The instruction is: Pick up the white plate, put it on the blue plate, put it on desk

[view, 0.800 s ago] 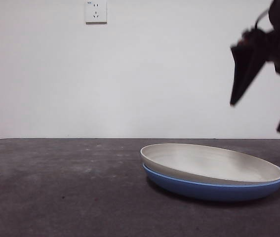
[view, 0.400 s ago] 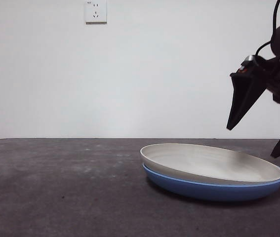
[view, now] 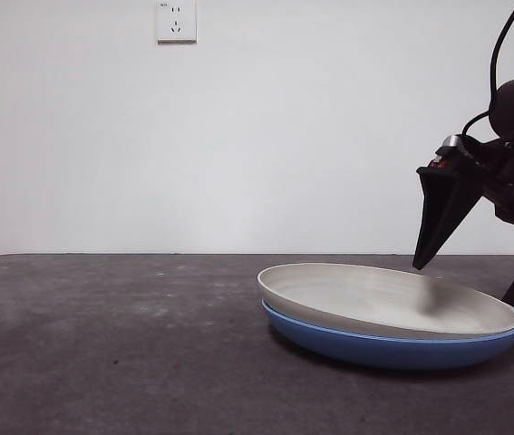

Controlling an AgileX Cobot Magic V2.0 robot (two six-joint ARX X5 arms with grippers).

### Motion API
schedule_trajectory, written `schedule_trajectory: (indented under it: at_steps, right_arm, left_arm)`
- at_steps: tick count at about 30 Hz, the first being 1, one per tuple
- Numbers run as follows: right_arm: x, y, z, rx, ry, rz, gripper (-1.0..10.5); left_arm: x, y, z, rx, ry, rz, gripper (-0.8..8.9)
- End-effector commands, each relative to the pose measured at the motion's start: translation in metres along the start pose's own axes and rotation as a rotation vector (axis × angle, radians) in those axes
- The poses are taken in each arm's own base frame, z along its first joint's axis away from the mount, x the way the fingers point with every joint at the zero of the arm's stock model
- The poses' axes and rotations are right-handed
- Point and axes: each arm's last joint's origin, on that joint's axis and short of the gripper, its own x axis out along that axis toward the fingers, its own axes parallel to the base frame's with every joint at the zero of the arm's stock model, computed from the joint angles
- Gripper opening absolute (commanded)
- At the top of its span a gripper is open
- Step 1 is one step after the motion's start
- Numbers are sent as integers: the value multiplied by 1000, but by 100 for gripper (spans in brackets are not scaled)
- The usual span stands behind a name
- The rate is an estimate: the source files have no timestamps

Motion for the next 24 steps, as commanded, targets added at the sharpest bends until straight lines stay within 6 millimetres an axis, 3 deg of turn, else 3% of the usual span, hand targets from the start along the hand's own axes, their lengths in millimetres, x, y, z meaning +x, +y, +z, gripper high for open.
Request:
schedule_trajectory:
  at_steps: [1, 5, 9, 18, 24]
  right_arm:
    - [5, -3, 3, -10, 6, 4, 431]
    - [6, -4, 4, -18, -6, 5, 390]
    - [6, -4, 4, -18, -7, 3, 218]
    - [11, -8, 4, -3, 11, -24, 209]
    - [11, -9, 3, 3, 19, -67, 23]
  left_arm:
    - [-2, -1, 3, 7, -16, -11, 595]
    - [-2, -1, 3, 8, -17, -11, 595]
    - [-2, -1, 3, 7, -16, -11, 595]
    - [-2, -1, 3, 6, -16, -11, 595]
    - [-2, -1, 3, 6, -16, -11, 595]
